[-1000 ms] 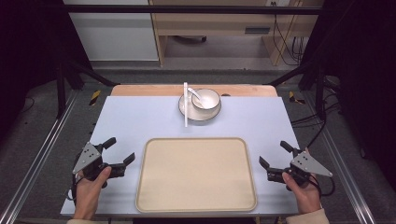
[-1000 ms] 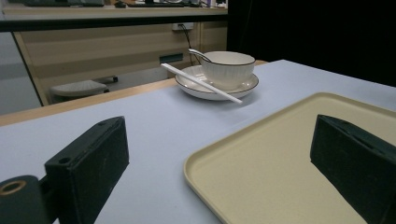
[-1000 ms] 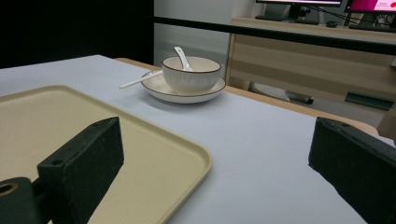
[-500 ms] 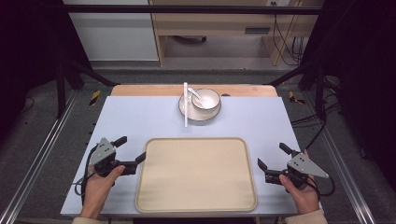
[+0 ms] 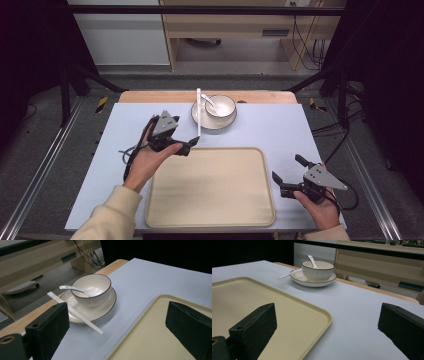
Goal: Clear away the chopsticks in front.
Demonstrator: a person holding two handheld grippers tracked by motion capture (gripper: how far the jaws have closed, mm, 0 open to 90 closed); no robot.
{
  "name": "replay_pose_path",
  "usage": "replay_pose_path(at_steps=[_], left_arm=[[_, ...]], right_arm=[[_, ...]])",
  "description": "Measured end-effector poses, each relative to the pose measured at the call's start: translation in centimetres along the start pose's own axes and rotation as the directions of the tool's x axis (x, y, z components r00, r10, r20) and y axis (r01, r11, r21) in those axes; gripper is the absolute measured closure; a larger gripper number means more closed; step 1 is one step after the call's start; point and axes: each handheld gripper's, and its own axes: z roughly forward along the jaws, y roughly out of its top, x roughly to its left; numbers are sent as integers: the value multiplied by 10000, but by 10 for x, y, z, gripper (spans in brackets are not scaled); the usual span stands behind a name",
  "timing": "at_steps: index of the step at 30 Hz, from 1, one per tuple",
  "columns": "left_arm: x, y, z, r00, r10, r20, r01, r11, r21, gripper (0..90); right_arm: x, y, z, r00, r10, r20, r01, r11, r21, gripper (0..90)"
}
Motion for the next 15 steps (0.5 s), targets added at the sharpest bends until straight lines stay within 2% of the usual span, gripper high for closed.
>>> replay_pose_path(at_steps=[4, 5, 6, 8, 9, 10, 11, 12, 13, 15], left_arm=[[8, 15, 22, 9997, 200, -163, -194, 9992, 348, 71], [8, 15, 22, 9997, 200, -163, -194, 9992, 348, 74], [14, 18, 31, 9993, 87, -370, -68, 9987, 513, 81], [20, 18, 38, 9978, -2, -669, 41, 9982, 592, 101], [20, 18, 38, 9978, -2, -669, 41, 9982, 592, 110], [26, 15, 42, 9944, -97, -1050, 165, 9978, 639, 127], [26, 15, 42, 9944, -97, -1050, 165, 9978, 639, 150], [30, 13, 44, 9915, -210, -1283, 294, 9975, 645, 150], [35, 9, 48, 9876, -577, -1463, 679, 9955, 656, 183], [40, 4, 54, 9830, -801, -1651, 940, 9925, 784, 247]], right_arm=[[1, 0, 0, 10000, 6, -85, -6, 10000, 33, 24], [1, 0, 0, 10000, 6, -85, -6, 10000, 33, 24], [1, 0, 0, 10000, -6, -95, 6, 10000, 23, 24], [1, 0, 1, 9999, -24, -102, 24, 10000, 8, 24], [1, 0, 1, 9999, -24, -102, 24, 10000, 8, 24], [1, 0, 0, 9999, -39, -100, 39, 10000, 3, 24], [1, 0, 0, 9999, -39, -100, 39, 10000, 3, 24], [1, 0, 0, 9999, -30, -98, 30, 10000, 5, 25], [2, 1, 1, 9999, -50, -101, 50, 10000, -3, 25], [2, 1, 1, 9999, -58, -113, 58, 10000, 3, 26]])
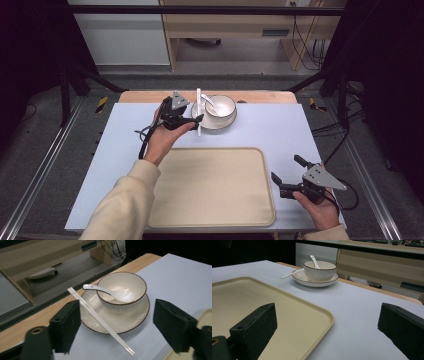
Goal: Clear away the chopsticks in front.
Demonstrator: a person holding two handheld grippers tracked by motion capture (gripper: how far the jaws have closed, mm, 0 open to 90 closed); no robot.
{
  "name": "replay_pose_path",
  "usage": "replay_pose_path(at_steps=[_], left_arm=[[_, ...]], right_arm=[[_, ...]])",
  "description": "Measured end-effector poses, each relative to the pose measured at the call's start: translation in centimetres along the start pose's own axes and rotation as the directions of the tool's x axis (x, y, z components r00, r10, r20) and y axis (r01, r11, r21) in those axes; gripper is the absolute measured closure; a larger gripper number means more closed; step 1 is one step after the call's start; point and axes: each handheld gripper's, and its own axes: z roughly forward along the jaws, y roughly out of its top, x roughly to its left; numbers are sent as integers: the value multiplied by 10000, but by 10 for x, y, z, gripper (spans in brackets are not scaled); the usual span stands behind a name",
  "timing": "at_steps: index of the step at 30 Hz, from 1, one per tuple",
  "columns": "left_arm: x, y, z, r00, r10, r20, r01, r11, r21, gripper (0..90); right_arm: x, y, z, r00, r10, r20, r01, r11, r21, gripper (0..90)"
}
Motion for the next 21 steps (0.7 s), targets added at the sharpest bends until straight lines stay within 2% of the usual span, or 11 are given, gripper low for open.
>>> replay_pose_path(at_steps=[1, 3, 5, 8, 10, 14, 18, 21], left_arm=[[1, -2, 3, 9999, -15, -148, 17, 9999, 152, 266], [1, -4, 7, 9998, -122, -177, 126, 9997, 213, 359], [0, -7, 19, 9994, -221, -271, 234, 9984, 506, 400], [-2, -10, 33, 9951, -821, -550, 856, 9943, 636, 470], [-3, -11, 42, 9934, -966, -624, 1010, 9923, 723, 512], [-5, -15, 61, 9911, -939, -938, 1045, 9878, 1156, 560], [-3, -20, 72, 9826, -1294, -1330, 1471, 9801, 1331, 591], [0, -23, 76, 9776, -1570, -1399, 1765, 9743, 1401, 617]], right_arm=[[0, 0, 0, 10000, 0, -1, 0, 10000, -4, 26], [0, 0, 0, 10000, 25, 18, -25, 10000, -3, 26], [-1, 0, 0, 10000, 37, 19, -37, 10000, -7, 27], [-1, 0, 0, 10000, 55, 10, -55, 10000, -15, 28], [-1, 0, 0, 10000, 79, -2, -79, 10000, -23, 29], [-1, 0, 0, 9999, 105, -28, -105, 9999, 11, 30], [-2, 0, 0, 9998, 171, -47, -171, 9999, -11, 30], [-2, 0, 0, 9998, 210, -52, -210, 9998, 15, 30]])
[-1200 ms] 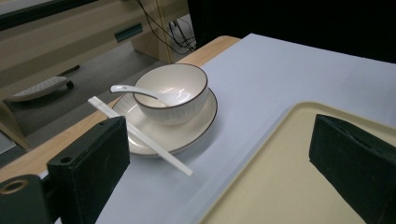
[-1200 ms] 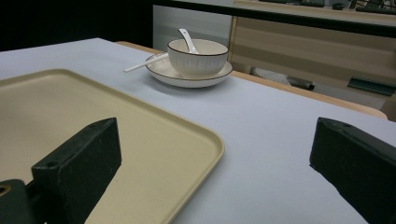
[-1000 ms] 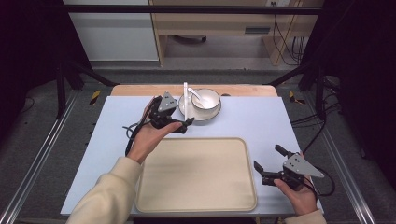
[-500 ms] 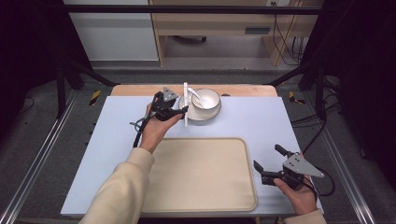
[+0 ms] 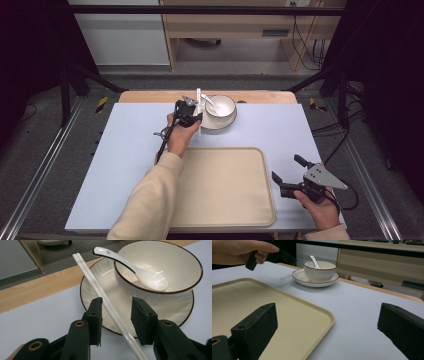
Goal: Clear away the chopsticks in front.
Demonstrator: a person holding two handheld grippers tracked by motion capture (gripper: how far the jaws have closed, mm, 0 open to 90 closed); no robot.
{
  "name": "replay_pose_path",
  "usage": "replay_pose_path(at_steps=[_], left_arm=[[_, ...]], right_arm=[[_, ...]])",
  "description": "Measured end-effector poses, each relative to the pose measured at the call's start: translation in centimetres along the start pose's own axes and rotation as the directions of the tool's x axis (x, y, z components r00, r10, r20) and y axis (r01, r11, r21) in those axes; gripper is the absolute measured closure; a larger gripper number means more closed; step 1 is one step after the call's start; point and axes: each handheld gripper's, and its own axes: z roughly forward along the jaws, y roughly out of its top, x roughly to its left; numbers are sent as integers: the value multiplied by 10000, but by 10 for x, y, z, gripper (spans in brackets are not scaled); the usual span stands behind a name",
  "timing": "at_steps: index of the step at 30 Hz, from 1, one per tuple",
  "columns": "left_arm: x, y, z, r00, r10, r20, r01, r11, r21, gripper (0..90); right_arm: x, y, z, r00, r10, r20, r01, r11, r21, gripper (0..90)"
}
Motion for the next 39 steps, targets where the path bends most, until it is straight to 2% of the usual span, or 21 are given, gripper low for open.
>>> replay_pose_path(at_steps=[5, 10, 21, 24, 29, 39], left_arm=[[4, -2, 4, 9998, -213, -20, 213, 9997, 150, 675], [1, -4, 10, 9996, -269, 31, 268, 9992, 311, 705], [-2, -8, 18, 9998, -71, -198, 83, 9981, 604, 730], [-2, -9, 20, 9995, -239, -183, 249, 9981, 568, 733], [-1, -11, 24, 9994, -277, -185, 288, 9977, 618, 738], [2, -12, 35, 9963, -852, -120, 857, 9950, 508, 770]], right_arm=[[0, 0, 0, 10000, 33, -13, -33, 10000, 4, 31], [-1, 0, 1, 10000, 33, 9, -33, 10000, 43, 31], [-1, 0, 0, 9999, 108, 5, -108, 9999, 51, 32], [-1, -1, 0, 9999, 107, 6, -107, 9999, 72, 32], [-1, -1, 0, 9999, 111, -1, -111, 9999, 81, 32], [-2, -2, 1, 9999, 140, 3, -140, 9998, 115, 33]])
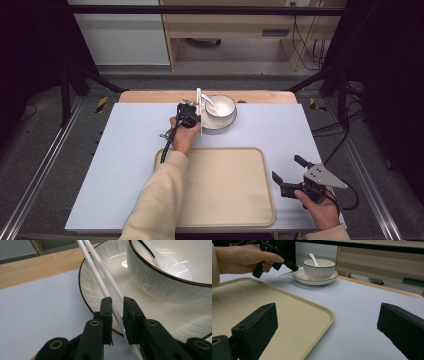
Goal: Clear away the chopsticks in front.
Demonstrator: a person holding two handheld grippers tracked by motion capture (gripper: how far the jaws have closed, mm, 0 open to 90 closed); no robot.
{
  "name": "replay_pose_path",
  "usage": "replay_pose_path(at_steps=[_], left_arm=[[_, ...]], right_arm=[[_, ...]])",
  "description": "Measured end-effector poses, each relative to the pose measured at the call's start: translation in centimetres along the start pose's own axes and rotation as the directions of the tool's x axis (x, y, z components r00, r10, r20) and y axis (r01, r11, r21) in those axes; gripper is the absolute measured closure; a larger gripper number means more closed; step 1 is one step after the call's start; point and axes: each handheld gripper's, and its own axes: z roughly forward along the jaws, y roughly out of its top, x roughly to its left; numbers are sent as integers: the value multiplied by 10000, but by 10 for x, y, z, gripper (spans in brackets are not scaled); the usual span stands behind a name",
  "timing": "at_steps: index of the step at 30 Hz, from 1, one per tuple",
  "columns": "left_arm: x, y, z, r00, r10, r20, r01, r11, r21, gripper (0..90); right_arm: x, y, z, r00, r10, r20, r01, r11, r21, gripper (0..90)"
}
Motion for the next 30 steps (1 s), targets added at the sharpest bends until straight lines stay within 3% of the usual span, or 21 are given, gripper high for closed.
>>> replay_pose_path(at_steps=[8, 18, 23, 27, 30], left_arm=[[1, 1, 6, 9986, -507, -159, 507, 9987, -40, 775], [1, 0, 7, 9937, -1057, -362, 1053, 9944, -115, 850], [5, 3, -3, 9948, -821, -609, 815, 9966, -116, 852], [10, 5, -15, 9935, -904, -692, 891, 9958, -220, 853], [17, 5, -40, 9908, -1090, -799, 1065, 9937, -355, 853]], right_arm=[[0, 0, 0, 10000, 34, -18, -34, 10000, 12, 33], [-1, -1, 0, 10000, 48, -41, -47, 10000, 6, 33], [-1, -1, 0, 10000, 53, -33, -53, 10000, 16, 34], [-1, -1, 0, 10000, 47, -40, -47, 10000, 8, 34], [0, 0, 0, 10000, 35, -46, -35, 10000, 22, 34]])
